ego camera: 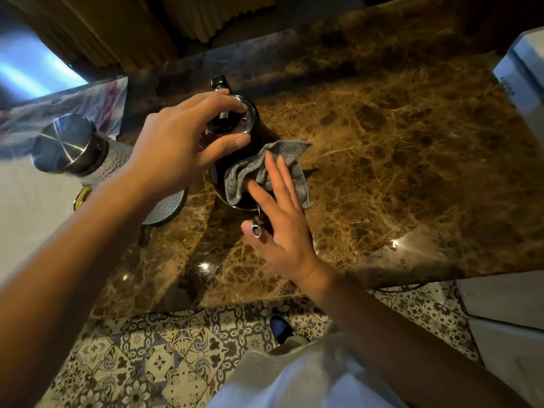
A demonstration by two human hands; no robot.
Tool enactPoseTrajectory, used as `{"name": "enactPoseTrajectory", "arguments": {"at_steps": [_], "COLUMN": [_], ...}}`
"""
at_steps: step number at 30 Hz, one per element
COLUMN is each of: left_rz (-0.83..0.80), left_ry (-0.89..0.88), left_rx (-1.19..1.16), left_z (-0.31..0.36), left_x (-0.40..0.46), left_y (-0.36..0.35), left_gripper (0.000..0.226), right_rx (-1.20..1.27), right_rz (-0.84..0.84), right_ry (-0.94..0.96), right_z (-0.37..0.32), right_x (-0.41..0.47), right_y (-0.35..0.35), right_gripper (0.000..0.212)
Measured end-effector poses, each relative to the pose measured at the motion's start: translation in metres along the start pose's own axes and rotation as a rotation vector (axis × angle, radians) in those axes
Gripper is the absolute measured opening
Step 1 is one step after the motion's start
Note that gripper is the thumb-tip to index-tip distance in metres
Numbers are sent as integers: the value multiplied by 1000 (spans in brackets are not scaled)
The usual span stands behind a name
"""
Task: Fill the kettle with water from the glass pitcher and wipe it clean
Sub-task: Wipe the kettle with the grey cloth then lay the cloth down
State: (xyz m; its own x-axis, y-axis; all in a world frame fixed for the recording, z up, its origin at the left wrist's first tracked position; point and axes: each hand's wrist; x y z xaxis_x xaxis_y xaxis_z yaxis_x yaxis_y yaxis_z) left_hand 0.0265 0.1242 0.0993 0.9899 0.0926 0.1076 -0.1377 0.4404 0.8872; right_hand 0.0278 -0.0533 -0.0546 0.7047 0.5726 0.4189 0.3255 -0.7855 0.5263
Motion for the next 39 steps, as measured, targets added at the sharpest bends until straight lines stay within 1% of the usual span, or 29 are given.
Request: {"name": "enactPoseTrajectory", "arguments": {"at_steps": [2, 4, 6, 8, 9, 11, 12, 14, 16, 18, 21, 23, 25, 26, 28, 30, 32, 36, 39], "left_rz": [4, -5, -17, -27, -34, -56, -73, -128, -192, -220, -220, -214, -204, -201, -202, -201, -198, -186, -183], "left_ry": [3, -4, -17, -27, -34, -41, -42, -43, -51, -63, -58, -49, -42, -42, -42, -35, -38, -35, -32], "left_rx": [17, 6, -5, -23, -30, -52, -78, -164, -259, -307, -320, -324, -341, -350, -360, -369, -366, -367, -372], "left_z": [-1, -3, -6, -7, -8, -9, -11, -15, -18, -19, -20, -20, -21, -21, -21, -20, -20, -19, -19], "left_x": [2, 2, 0, 0, -1, -2, -2, -5, -7, -9, -10, -11, -12, -13, -13, -13, -13, -14, -15], "left_y": [0, 1, 2, 2, 2, 4, 6, 10, 13, 14, 12, 11, 10, 9, 8, 8, 8, 9, 9], "left_gripper": [57, 57, 57, 56, 57, 59, 59, 57, 58, 60, 59, 57, 56, 55, 55, 56, 57, 51, 50], "right_rx": [142, 234, 214, 218, 254, 345, 382, 435, 469, 481, 463, 453, 493, 506, 459, 453, 455, 296, 193], "right_rz": [-36, -37, -25, -22, -54, -129, -174, -265, -343, -397, -373, -302, -204, -176, -129, -78, -17, 119, 153], "right_ry": [-3, -60, -126, -272, -377, -552, -603, -653, -644, -639, -620, -621, -634, -610, -526, -490, -462, -407, -299], "right_z": [9, 12, 9, 12, 13, 16, 21, 29, 34, 36, 36, 37, 40, 40, 41, 42, 42, 34, 14], "right_x": [2, 2, 10, 28, 42, 70, 82, 101, 116, 124, 122, 112, 96, 88, 75, 63, 54, 40, 29], "right_y": [11, 17, 20, 18, 19, 28, 33, 43, 50, 53, 51, 48, 48, 50, 55, 58, 57, 50, 42], "right_gripper": [72, 62, 51, 46, 51, 83, 90, 79, 76, 74, 63, 54, 40, 32, 25, 17, 24, 19, 23]}}
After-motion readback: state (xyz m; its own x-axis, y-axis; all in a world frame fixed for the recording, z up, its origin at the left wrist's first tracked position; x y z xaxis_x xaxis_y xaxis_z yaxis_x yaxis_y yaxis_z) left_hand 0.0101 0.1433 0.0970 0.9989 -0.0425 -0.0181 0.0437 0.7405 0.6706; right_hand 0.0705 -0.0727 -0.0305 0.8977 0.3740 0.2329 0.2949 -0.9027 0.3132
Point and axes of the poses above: each hand's wrist, its own x-axis towards the middle knuckle, its own y-axis out of the back of the hand, z = x × y, and after that the axes turned 12 degrees about -x, right-handed
